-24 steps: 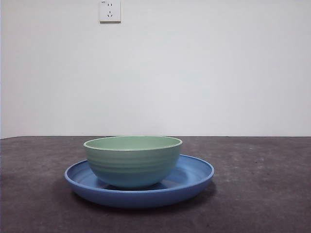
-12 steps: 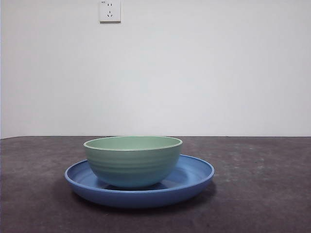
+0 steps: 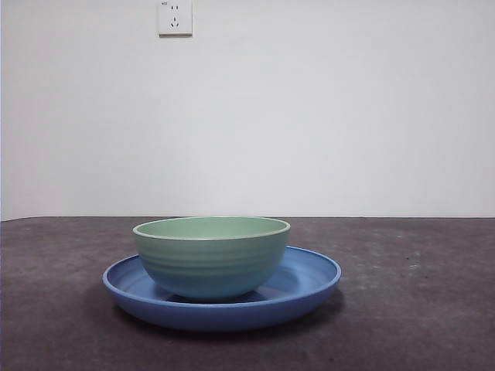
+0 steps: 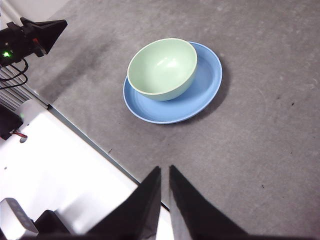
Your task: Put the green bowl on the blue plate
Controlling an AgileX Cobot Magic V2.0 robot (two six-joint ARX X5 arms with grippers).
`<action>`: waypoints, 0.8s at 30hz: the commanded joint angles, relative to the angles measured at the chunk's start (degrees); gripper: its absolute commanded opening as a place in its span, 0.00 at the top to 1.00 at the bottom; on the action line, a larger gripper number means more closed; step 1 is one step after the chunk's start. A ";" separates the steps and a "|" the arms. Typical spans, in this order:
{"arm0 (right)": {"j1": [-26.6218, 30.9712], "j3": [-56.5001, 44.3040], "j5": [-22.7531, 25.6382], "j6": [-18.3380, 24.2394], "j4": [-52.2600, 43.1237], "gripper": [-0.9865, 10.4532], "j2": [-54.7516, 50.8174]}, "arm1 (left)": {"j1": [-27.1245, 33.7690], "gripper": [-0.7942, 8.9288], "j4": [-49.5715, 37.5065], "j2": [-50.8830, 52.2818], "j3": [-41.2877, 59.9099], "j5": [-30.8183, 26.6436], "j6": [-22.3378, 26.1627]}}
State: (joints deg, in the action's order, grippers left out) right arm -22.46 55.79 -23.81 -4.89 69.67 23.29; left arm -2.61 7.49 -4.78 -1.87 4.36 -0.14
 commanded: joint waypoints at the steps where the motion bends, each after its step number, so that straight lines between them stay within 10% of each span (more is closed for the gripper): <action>1: -0.28 0.79 -0.13 0.42 -0.59 0.89 0.13 | 0.42 0.89 -0.52 0.52 1.20 -0.35 -0.52; 24: -0.28 0.79 -0.13 0.42 -0.59 0.89 0.13 | 1.16 0.89 3.58 3.50 1.20 -4.26 -0.92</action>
State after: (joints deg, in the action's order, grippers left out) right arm -22.46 55.79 -23.84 -4.89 69.67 23.29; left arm -1.52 10.46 -1.52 -1.85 0.32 -0.97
